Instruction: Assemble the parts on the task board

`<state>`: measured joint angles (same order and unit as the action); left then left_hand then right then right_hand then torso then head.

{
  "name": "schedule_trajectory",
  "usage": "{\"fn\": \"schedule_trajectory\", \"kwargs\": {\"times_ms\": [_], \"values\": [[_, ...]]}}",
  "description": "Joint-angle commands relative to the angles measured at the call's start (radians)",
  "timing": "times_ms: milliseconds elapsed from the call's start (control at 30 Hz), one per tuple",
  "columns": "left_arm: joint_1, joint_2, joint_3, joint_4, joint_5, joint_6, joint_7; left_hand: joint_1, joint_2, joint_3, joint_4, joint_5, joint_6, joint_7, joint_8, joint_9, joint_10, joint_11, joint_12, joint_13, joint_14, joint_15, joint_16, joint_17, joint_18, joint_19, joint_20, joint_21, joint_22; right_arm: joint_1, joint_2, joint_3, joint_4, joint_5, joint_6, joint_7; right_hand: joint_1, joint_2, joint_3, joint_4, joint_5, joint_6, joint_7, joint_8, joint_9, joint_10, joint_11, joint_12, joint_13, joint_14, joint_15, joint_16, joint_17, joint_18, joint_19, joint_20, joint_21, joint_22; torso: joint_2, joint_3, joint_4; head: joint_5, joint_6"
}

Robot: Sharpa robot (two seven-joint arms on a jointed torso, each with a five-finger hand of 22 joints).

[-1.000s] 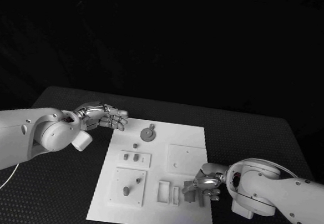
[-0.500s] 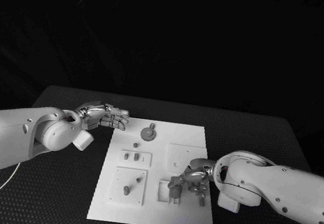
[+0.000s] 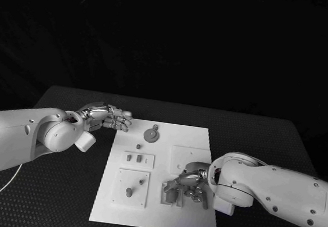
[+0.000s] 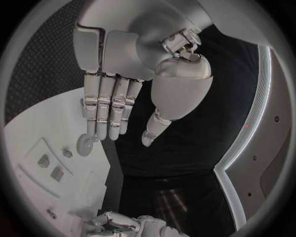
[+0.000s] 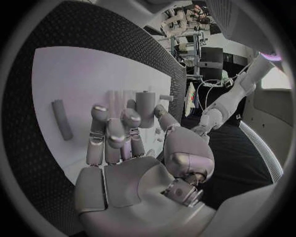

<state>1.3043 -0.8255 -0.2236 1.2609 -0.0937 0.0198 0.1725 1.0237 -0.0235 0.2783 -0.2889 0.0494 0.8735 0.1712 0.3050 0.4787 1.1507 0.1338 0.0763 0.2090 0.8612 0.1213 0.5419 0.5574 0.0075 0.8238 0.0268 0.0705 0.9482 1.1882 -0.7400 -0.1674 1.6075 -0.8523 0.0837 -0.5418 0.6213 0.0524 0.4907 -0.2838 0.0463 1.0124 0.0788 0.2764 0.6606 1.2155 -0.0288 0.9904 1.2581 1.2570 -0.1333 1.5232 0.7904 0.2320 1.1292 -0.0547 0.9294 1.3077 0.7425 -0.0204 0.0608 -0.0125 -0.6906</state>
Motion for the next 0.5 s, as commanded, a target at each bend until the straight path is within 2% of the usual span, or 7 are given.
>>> {"fn": "schedule_trajectory", "kwargs": {"times_ms": [33, 133, 500], "values": [[0.001, -0.002, 0.001, 0.003, -0.001, 0.014, 0.006, -0.004, -0.008, -0.005, -0.001, 0.0, 0.002, -0.001, 0.0, 0.001, 0.004, -0.006, 0.004, 0.002, 0.003, 0.001, -0.005, 0.001, 0.006, 0.002, -0.004, 0.003, -0.001, 0.0, 0.01, -0.006, -0.001, -0.017, 0.012, -0.01, -0.009, 0.0, 0.001, 0.004, 0.003, 0.005, 0.004, -0.004, 0.001, -0.006, 0.0, 0.005, -0.001, 0.002, -0.002, -0.006, 0.0, 0.03, 0.001, 0.004, 0.001, 0.017, 0.0, 0.0003, -0.0001, 0.002, -0.002], [0.001, -0.002, 0.001, 0.004, -0.001, 0.015, 0.006, -0.004, -0.008, -0.005, -0.001, 0.0, 0.002, -0.001, 0.0, 0.001, 0.004, -0.006, 0.004, 0.002, 0.004, 0.001, -0.005, 0.001, 0.006, 0.002, -0.004, 0.003, -0.001, -0.001, 0.016, -0.011, -0.004, -0.022, 0.013, -0.01, -0.011, -0.001, 0.002, 0.004, 0.003, 0.006, 0.004, -0.004, 0.001, -0.006, 0.0, 0.005, -0.002, 0.002, -0.002, -0.006, 0.001, 0.03, 0.001, 0.004, 0.001, 0.017, 0.001, 0.0, -0.0002, 0.003, -0.003], [0.001, -0.005, 0.001, 0.006, -0.001, 0.014, 0.005, -0.005, -0.008, -0.006, -0.001, 0.0, 0.002, -0.001, 0.0, 0.001, 0.004, -0.006, 0.004, 0.002, 0.004, 0.001, -0.005, 0.001, 0.006, 0.002, -0.004, 0.003, -0.001, -0.001, 0.027, -0.014, -0.011, -0.042, 0.011, -0.008, -0.028, -0.014, 0.005, 0.008, 0.003, 0.005, 0.004, -0.007, 0.002, -0.008, 0.0, 0.007, -0.005, 0.0, -0.002, -0.008, 0.002, 0.03, 0.0, 0.004, 0.001, 0.017, 0.0, 0.0005, -0.0008, 0.007, -0.005]]}}
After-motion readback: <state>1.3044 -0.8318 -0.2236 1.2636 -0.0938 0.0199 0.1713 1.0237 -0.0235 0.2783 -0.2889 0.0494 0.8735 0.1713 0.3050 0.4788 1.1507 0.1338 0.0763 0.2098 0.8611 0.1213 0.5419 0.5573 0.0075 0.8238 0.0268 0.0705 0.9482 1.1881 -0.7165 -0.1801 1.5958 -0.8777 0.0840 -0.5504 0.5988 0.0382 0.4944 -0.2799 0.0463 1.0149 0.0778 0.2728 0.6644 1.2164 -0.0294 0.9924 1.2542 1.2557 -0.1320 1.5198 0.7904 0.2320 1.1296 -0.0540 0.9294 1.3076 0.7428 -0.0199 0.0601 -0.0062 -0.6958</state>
